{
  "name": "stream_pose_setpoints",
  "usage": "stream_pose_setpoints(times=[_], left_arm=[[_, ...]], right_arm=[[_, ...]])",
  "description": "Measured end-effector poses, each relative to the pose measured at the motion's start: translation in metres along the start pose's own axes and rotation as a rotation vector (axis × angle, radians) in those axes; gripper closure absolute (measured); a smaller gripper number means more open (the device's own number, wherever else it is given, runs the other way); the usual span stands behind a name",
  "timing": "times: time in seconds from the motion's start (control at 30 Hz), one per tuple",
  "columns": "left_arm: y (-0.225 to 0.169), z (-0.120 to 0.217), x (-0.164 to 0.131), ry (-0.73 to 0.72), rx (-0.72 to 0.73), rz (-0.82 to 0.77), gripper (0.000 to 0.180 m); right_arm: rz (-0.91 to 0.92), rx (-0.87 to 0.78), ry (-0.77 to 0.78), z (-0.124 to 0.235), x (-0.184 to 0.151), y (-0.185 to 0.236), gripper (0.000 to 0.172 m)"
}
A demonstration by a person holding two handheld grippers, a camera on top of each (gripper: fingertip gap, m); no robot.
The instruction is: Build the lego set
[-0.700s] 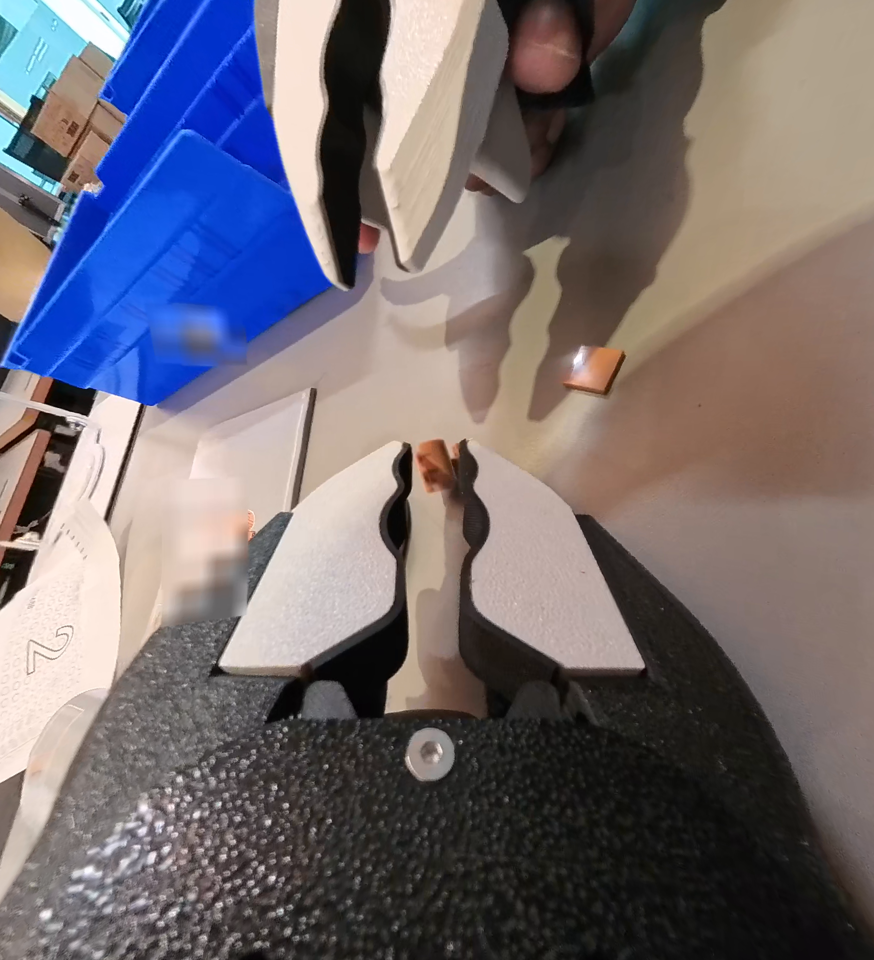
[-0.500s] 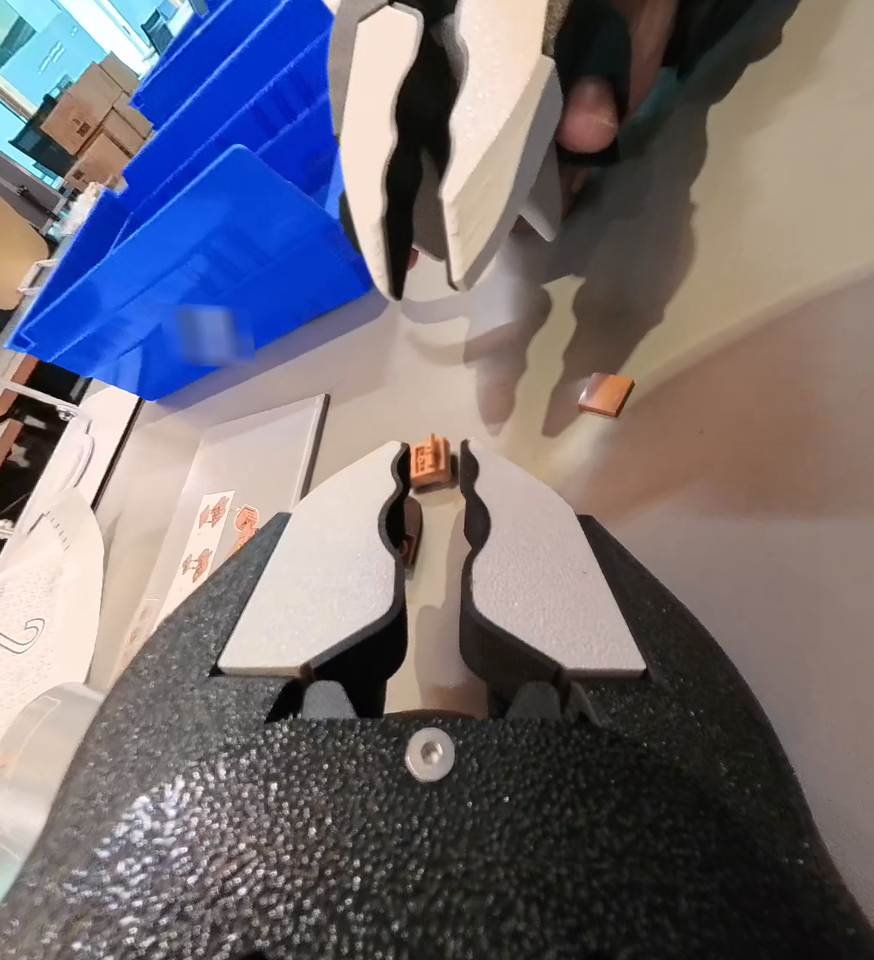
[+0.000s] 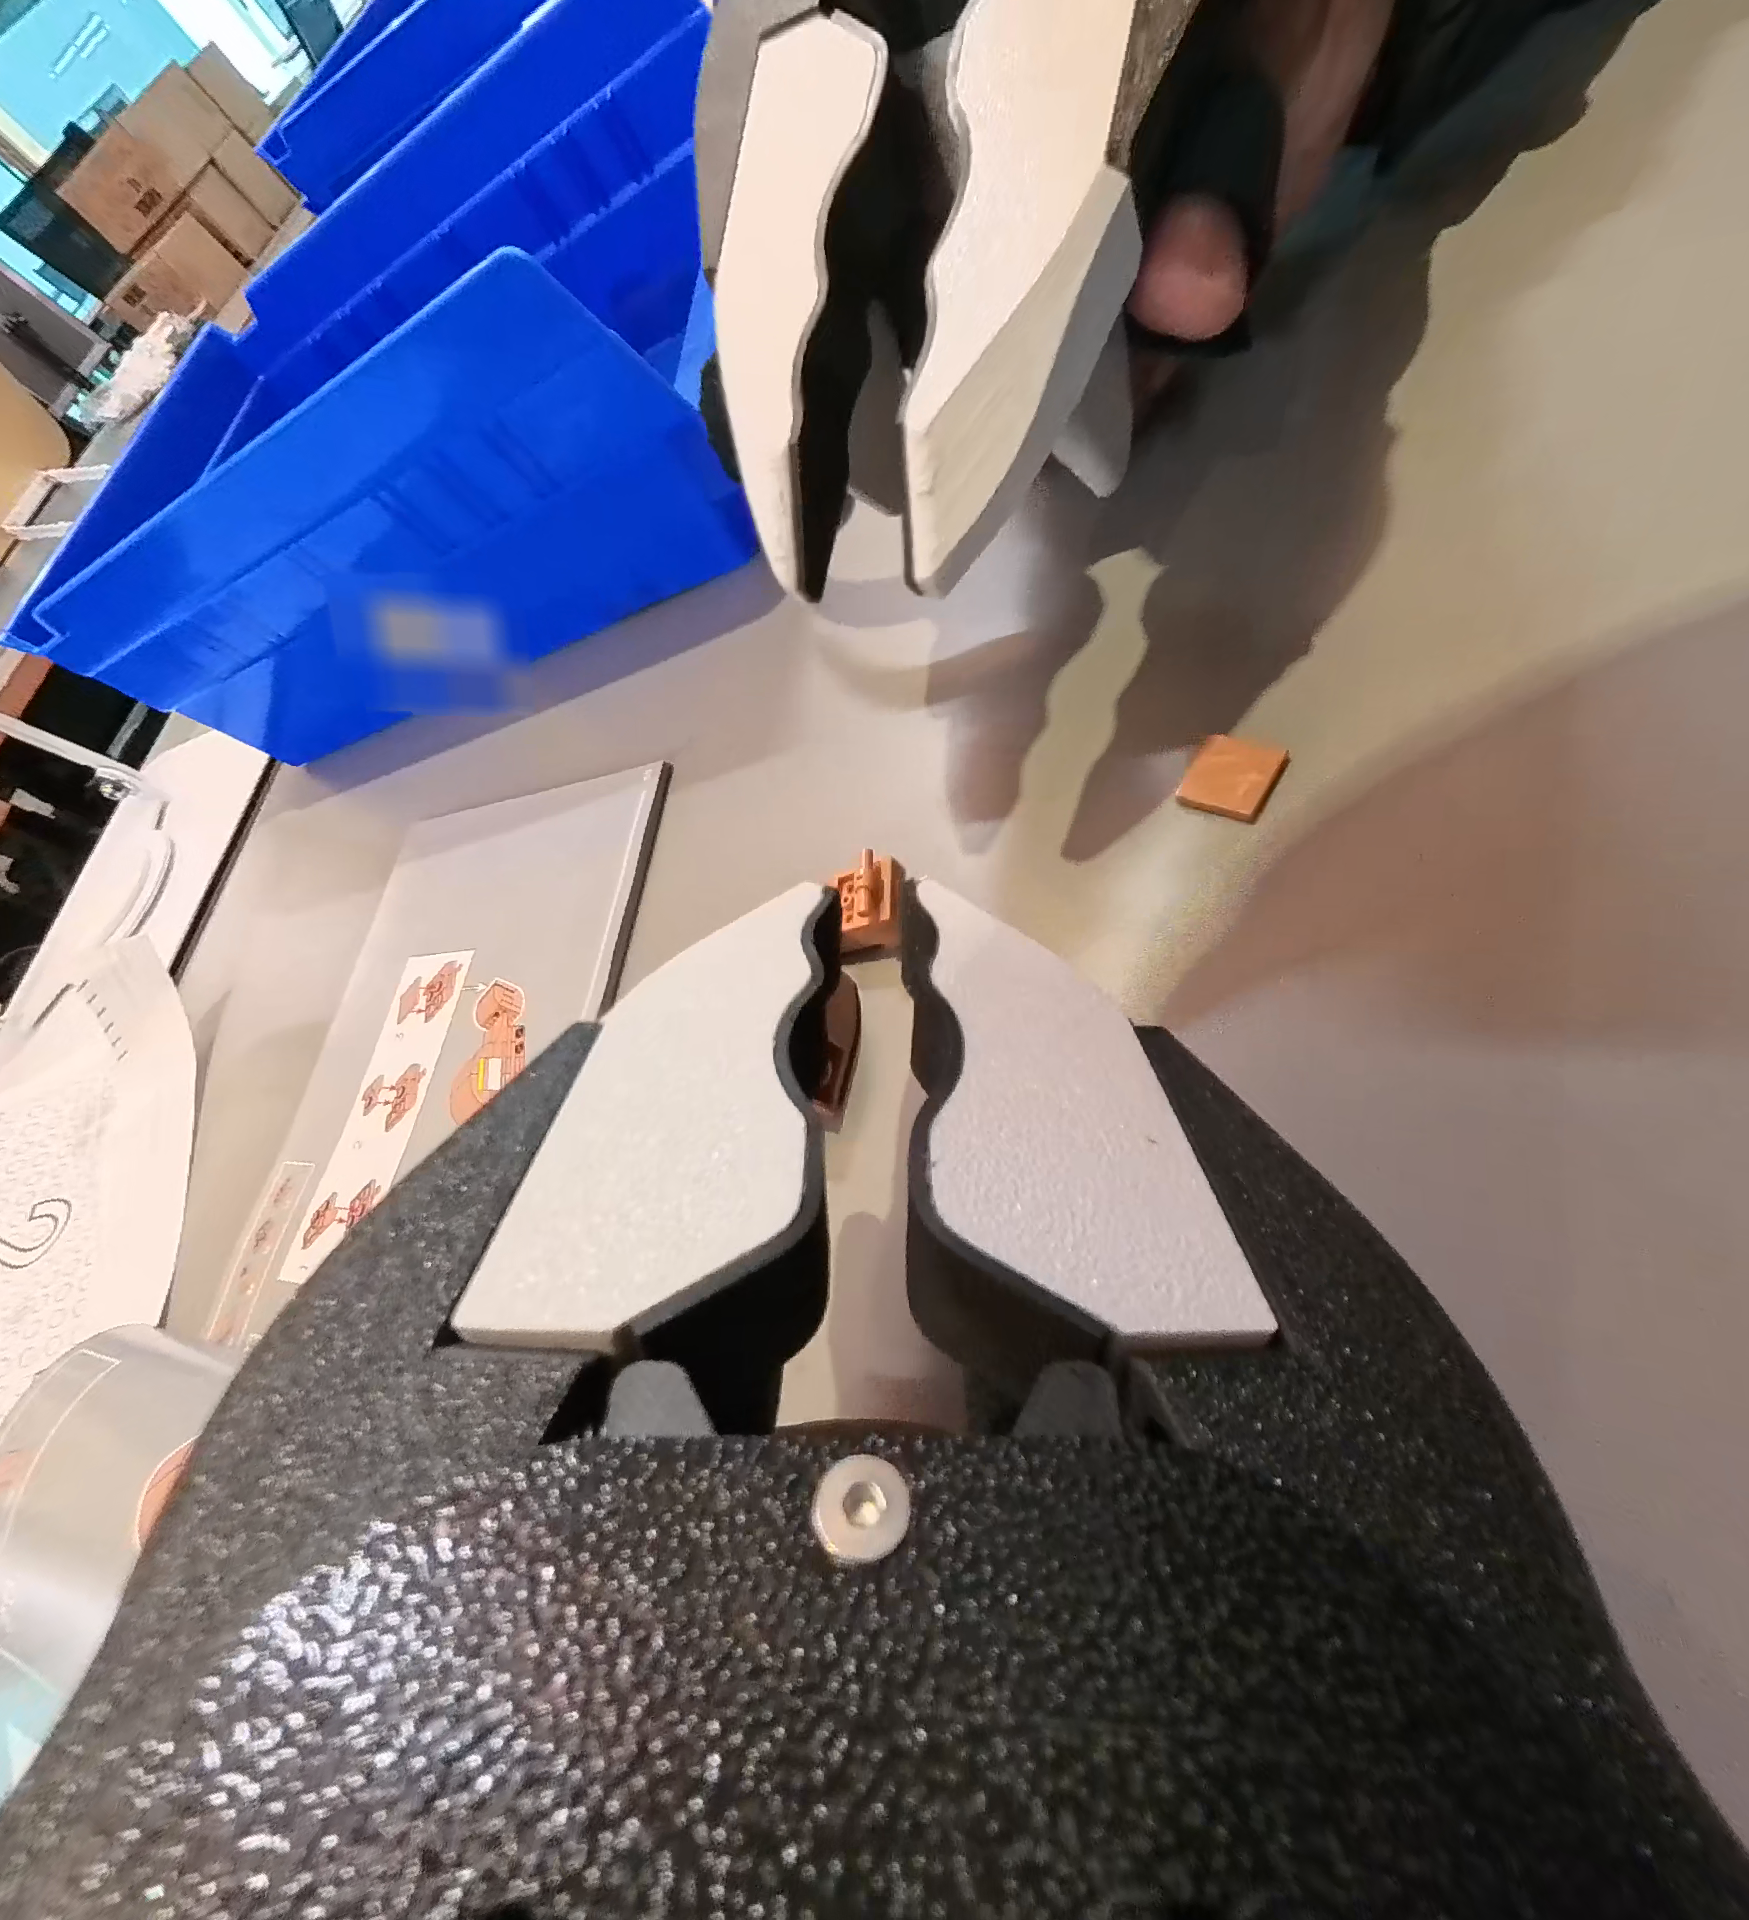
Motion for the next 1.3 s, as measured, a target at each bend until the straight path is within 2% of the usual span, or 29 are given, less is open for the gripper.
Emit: stream_pose_setpoints(times=[0.33,0.57,0.9,1.3], left_arm=[[0.008,0.002,0.002,0.001,0.051,0.014,0.172],[0.018,0.002,-0.002,0.017,0.093,0.101,0.172],[0.045,0.006,-0.025,0.134,0.166,0.284,0.171],[0.049,0.006,-0.032,0.181,0.167,0.362,0.172]], right_arm=[[-0.036,-0.051,0.105,-0.010,-0.007,-0.013,0.154],[-0.069,-0.023,0.175,-0.020,-0.012,-0.019,0.155],[-0.060,0.043,0.271,-0.034,-0.016,-0.020,0.158],[-0.061,0.027,0.401,-0.045,-0.026,-0.022,0.161]])
Point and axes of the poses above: each gripper's, where its closed fingertips meet, z back along the fingers, x out of its top, y = z × x across the jaws, the point moved 5 cm from there along z, back along the fingers, and after that the axes turned 14 degrees about x, right-handed, at the moved point
